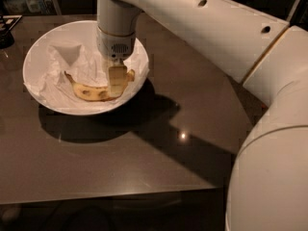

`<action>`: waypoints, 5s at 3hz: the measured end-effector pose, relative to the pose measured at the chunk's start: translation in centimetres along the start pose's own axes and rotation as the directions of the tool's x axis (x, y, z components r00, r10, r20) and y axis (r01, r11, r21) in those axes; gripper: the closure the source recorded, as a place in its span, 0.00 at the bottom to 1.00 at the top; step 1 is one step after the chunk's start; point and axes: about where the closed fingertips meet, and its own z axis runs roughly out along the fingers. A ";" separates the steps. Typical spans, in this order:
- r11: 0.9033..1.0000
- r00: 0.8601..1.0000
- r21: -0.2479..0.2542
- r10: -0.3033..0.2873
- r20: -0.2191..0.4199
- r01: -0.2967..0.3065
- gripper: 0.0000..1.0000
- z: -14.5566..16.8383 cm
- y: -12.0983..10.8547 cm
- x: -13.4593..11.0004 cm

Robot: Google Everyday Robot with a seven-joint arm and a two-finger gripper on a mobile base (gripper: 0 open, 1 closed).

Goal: Pick banana from white bowl

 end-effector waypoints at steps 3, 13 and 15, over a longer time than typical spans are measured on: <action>0.998 1.000 -0.058 0.000 0.007 0.000 0.44 2.7 -0.2 -0.1; 0.982 0.957 0.081 -0.185 0.224 0.171 1.00 -10.6 4.8 -2.1; 0.989 0.956 0.069 -0.144 0.255 0.131 1.00 -12.2 8.6 -1.2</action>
Offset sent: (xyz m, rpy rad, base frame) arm 0.0011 0.0079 -0.0342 -0.0274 0.0908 0.0205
